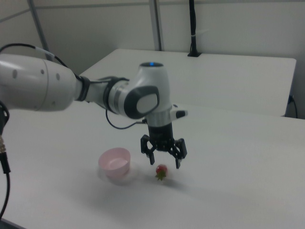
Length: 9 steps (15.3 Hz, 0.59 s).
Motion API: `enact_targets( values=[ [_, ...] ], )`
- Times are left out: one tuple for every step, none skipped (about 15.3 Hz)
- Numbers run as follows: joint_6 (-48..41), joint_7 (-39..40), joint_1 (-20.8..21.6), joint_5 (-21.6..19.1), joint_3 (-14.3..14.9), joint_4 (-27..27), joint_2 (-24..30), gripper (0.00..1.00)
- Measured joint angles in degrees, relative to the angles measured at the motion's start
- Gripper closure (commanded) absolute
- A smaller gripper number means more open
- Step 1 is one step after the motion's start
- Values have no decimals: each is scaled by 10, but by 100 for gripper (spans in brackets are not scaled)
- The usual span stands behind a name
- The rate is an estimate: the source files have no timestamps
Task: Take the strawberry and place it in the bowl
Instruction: 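Close the gripper on the strawberry and lift it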
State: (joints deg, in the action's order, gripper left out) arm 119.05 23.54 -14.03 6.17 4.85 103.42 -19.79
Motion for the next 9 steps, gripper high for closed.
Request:
enact_targets(
  values=[
    [17, -19, 1, -3, -2, 8, -8, 0],
    [26, -31, 2, -6, -4, 11, -16, 0],
    [31, -40, 6, -8, -6, 12, -24, 0],
    [32, -46, 9, -10, -6, 12, -29, 0],
    [32, -50, 12, -12, -6, 12, -33, 5],
    [32, -51, 14, -12, -6, 12, -34, 17],
    [32, -52, 15, -13, -6, 12, -34, 39],
    [32, -54, 16, -16, -6, 11, -34, 55],
    [32, -54, 16, -23, -6, 10, -34, 68]
  ],
)
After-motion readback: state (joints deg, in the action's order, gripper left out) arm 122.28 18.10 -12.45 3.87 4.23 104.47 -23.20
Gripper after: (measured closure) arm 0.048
